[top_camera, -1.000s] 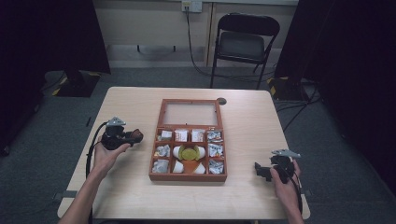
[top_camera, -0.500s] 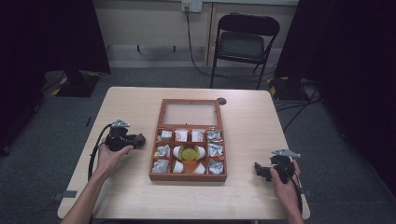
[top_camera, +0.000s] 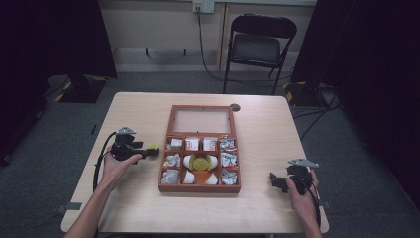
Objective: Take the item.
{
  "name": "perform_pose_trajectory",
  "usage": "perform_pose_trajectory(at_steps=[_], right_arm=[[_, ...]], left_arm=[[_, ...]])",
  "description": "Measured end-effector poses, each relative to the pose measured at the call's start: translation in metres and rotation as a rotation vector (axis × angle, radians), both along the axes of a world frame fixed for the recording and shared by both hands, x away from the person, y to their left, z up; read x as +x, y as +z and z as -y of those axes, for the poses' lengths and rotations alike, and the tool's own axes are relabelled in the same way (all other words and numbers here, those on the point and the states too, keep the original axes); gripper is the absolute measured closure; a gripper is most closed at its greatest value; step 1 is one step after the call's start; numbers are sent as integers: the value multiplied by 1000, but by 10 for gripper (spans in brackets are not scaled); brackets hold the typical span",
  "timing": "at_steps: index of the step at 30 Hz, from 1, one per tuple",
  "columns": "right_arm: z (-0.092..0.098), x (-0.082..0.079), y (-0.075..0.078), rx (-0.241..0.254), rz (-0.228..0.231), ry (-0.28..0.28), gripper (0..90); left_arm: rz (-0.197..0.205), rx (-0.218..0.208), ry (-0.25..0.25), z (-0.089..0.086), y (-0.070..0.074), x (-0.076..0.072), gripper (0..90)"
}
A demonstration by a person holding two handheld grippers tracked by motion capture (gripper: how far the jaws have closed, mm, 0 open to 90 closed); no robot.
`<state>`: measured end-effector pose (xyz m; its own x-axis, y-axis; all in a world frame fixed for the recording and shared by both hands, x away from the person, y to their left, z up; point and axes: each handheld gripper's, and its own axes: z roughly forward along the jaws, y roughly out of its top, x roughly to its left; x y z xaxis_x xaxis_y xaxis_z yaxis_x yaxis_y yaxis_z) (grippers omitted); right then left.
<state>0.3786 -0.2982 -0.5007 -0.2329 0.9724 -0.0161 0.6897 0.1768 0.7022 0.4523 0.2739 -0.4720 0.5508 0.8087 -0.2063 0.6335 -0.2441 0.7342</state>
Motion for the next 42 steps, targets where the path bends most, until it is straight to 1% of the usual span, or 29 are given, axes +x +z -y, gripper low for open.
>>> perform_pose_trajectory(at_steps=[4, 6, 7, 11, 12, 15, 18, 19, 20, 21, 22, 23, 24, 25, 26, 27, 29, 30, 32, 34, 36, 38, 40, 42], right_arm=[[0, 0, 0, 0, 0, 0, 0], [0, 0, 0, 0, 0, 0, 0], [0, 0, 0, 0, 0, 0, 0], [0, 0, 0, 0, 0, 0, 0], [0, 0, 0, 0, 0, 0, 0], [0, 0, 0, 0, 0, 0, 0], [0, 0, 0, 0, 0, 2, 0], [0, 0, 0, 0, 0, 3, 0], [0, 0, 0, 0, 0, 3, 0], [0, 0, 0, 0, 0, 4, 0], [0, 0, 0, 0, 0, 4, 0], [0, 0, 0, 0, 0, 4, 0], [0, 0, 0, 0, 0, 4, 0], [0, 0, 0, 0, 0, 4, 0], [0, 0, 0, 0, 0, 4, 0], [0, 0, 0, 0, 0, 4, 0], [0, 0, 0, 0, 0, 4, 0], [0, 0, 0, 0, 0, 4, 0], [0, 0, 0, 0, 0, 4, 0], [0, 0, 0, 0, 0, 4, 0], [0, 0, 0, 0, 0, 4, 0], [0, 0, 0, 0, 0, 5, 0], [0, 0, 0, 0, 0, 4, 0], [0, 0, 0, 0, 0, 4, 0]], left_arm=[[12, -1, -10, -1, 3, -1, 268], [15, -9, -4, -1, 4, -1, 253], [18, -9, -7, -2, 4, -1, 226], [23, -17, -9, -2, 7, -3, 207], [24, -15, -18, -2, 9, -4, 208], [44, 0, -17, -3, 15, -10, 207], [53, -14, -11, -6, 20, -16, 206], [61, 14, -1, -8, 23, -20, 206], [61, 14, -1, -8, 23, -20, 202], [64, 27, -3, -9, 25, -24, 202], [64, 27, -3, -9, 25, -24, 202], [56, 2, -23, -12, 27, -29, 202], [56, 2, -23, -12, 27, -29, 202], [64, 18, -11, -14, 29, -31, 202], [71, 21, -2, -16, 31, -34, 194], [74, 15, 0, -20, 32, -36, 191], [63, 23, 14, -25, 34, -41, 191], [58, 17, 14, -29, 33, -43, 191], [55, 37, 31, -35, 32, -46, 186], [51, 35, 44, -41, 31, -50, 183], [60, 42, 45, -46, 31, -55, 183], [60, 48, 51, -51, 30, -60, 181], [52, 48, 64, -57, 28, -64, 179], [44, 59, 70, -60, 25, -67, 180]])
